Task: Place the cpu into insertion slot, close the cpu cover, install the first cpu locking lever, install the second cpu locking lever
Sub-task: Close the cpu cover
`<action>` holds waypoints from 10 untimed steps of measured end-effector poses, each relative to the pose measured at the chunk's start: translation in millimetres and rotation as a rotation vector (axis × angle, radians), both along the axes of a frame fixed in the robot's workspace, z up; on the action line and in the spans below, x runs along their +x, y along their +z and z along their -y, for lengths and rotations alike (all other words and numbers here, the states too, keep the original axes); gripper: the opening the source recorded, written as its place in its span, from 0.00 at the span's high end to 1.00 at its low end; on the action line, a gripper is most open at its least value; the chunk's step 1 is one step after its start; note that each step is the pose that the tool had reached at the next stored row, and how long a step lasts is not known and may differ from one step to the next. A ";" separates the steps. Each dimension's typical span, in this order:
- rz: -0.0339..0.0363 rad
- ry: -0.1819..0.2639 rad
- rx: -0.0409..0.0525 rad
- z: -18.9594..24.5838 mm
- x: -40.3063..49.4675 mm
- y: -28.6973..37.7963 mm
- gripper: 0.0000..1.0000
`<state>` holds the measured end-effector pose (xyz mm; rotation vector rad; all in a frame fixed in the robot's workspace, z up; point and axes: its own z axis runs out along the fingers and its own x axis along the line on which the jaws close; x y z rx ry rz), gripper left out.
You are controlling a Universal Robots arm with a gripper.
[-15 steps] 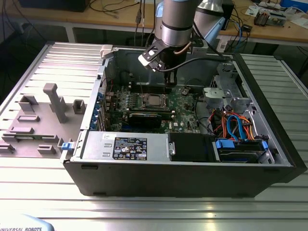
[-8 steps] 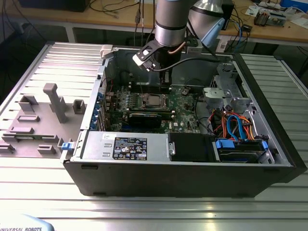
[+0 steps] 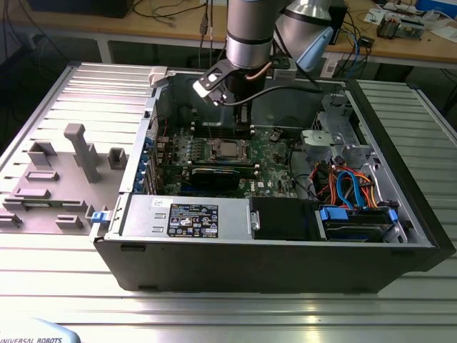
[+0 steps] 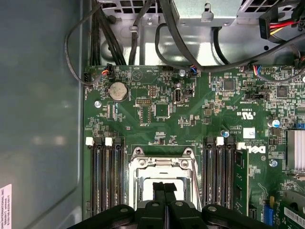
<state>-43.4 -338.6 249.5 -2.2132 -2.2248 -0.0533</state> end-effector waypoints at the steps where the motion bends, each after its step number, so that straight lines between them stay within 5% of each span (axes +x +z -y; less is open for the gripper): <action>1: 0.0000 0.000 0.0000 0.0 -0.5 0.0 0.89; 10: 0.0000 0.000 0.0000 0.0 -2.9 0.0 0.89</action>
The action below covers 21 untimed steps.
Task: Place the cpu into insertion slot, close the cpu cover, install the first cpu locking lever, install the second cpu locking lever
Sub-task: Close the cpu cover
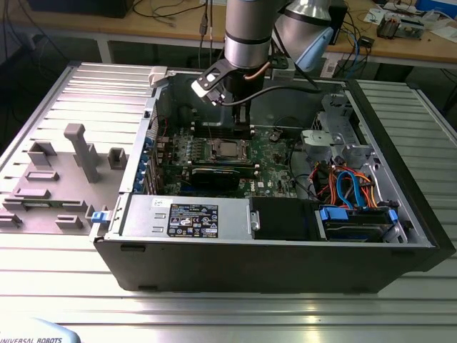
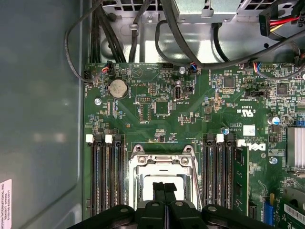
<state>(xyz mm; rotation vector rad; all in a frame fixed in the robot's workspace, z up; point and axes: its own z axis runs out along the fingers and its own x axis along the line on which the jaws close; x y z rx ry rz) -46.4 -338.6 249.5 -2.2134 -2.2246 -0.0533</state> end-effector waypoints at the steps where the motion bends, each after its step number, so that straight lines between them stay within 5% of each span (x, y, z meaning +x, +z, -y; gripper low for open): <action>1: 0.0000 0.000 0.0000 0.0 -0.9 0.0 0.89; 8: 0.0000 0.000 0.0000 0.0 -15.9 -5.6 0.89; 13: -0.0001 0.000 0.0001 0.0 -20.8 -13.5 0.89; 21: -0.0001 0.000 0.0001 0.0 -23.1 -14.3 0.89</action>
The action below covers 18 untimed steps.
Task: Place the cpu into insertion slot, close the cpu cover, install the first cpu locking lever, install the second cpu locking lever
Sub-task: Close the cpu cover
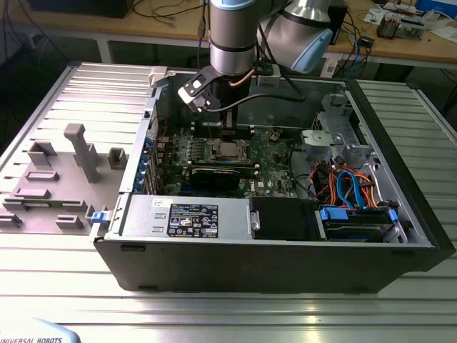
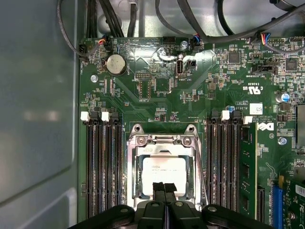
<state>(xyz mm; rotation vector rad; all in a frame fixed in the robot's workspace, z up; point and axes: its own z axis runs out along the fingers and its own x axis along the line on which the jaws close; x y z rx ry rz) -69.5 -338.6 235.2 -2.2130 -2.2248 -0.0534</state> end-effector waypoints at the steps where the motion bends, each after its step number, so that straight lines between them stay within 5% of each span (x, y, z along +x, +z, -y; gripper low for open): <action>1: 0.0000 0.000 -0.0001 0.0 -0.4 0.0 0.89; 18: -0.0001 0.000 -0.0002 0.1 -7.7 -0.2 0.89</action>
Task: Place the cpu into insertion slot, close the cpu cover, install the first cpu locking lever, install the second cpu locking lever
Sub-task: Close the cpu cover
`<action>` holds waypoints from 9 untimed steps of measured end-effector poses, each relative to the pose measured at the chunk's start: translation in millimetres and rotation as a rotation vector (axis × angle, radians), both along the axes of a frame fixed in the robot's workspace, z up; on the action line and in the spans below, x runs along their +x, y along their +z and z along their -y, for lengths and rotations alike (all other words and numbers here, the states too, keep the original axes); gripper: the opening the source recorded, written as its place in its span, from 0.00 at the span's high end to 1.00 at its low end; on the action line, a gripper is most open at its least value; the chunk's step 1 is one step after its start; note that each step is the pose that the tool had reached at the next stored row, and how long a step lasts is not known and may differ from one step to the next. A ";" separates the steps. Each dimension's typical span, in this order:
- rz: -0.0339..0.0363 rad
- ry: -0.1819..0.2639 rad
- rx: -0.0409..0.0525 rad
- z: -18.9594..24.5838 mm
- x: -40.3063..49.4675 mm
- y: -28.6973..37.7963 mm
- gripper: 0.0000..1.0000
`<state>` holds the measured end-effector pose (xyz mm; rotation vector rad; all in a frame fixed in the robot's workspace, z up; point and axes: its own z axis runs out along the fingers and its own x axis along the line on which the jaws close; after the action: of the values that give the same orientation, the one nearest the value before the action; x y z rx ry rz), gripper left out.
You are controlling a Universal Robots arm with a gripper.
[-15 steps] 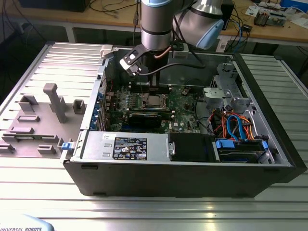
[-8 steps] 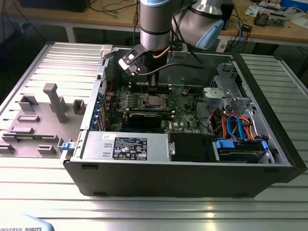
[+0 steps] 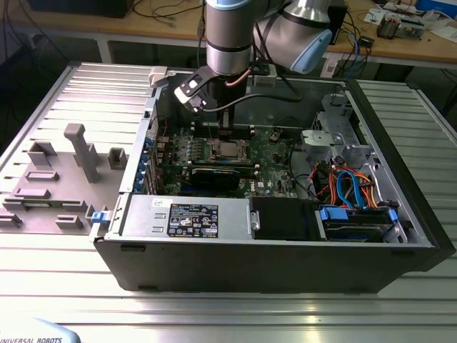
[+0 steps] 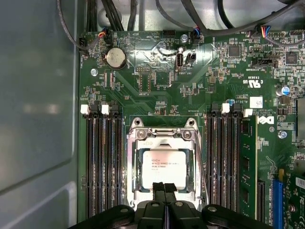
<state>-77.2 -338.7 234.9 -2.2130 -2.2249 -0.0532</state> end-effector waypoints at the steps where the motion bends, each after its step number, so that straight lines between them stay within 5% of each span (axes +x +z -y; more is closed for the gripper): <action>1: -0.0001 0.000 0.0000 0.0 -1.5 -0.1 0.89; 9: 0.0000 0.000 0.0002 0.0 -9.6 -8.3 0.89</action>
<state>-86.8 -338.7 226.7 -2.2128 -2.2249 -0.0534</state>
